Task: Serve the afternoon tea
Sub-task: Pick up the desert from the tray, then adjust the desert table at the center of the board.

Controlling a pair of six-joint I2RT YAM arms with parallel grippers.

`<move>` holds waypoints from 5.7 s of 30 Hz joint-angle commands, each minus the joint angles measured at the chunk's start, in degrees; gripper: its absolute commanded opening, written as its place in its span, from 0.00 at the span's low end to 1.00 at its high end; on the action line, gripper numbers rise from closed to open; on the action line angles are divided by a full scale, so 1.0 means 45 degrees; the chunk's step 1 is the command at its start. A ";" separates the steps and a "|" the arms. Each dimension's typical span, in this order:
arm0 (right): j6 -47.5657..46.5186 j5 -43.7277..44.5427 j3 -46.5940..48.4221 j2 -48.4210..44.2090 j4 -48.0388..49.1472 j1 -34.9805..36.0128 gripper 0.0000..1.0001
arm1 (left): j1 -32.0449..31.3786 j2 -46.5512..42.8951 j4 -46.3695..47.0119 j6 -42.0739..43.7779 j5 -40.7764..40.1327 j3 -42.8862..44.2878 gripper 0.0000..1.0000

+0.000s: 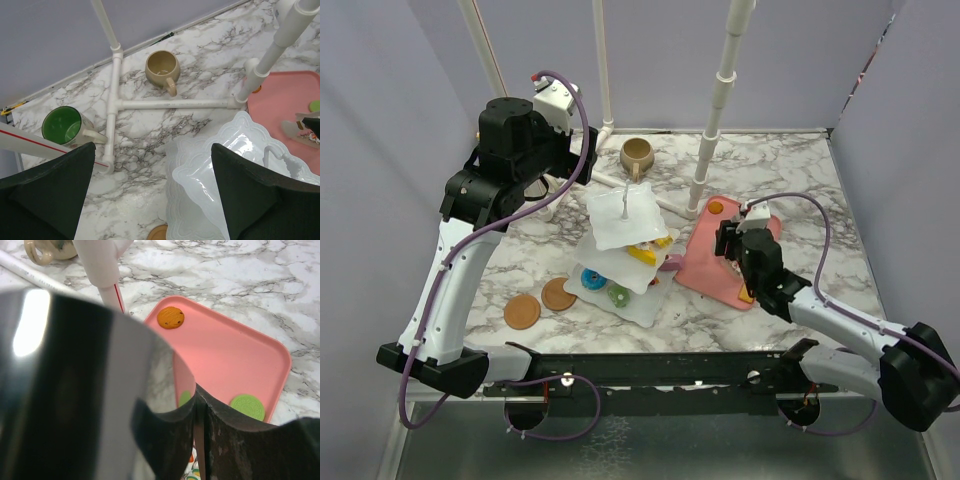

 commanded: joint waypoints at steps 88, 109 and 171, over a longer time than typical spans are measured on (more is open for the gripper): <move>0.2395 0.0584 0.0680 0.0551 -0.2625 0.0530 0.55 | 0.0080 -0.0102 -0.0421 0.0824 0.2418 -0.0524 0.99; 0.2551 0.1067 0.0464 -0.0312 -0.2640 0.0797 0.27 | 0.0080 0.0474 -0.3299 0.4863 0.7965 -0.1228 0.99; 0.2095 0.0523 0.1812 -0.1738 -0.3159 0.0786 0.12 | -0.0648 -0.1750 0.8354 -0.0221 0.3547 -0.7390 0.03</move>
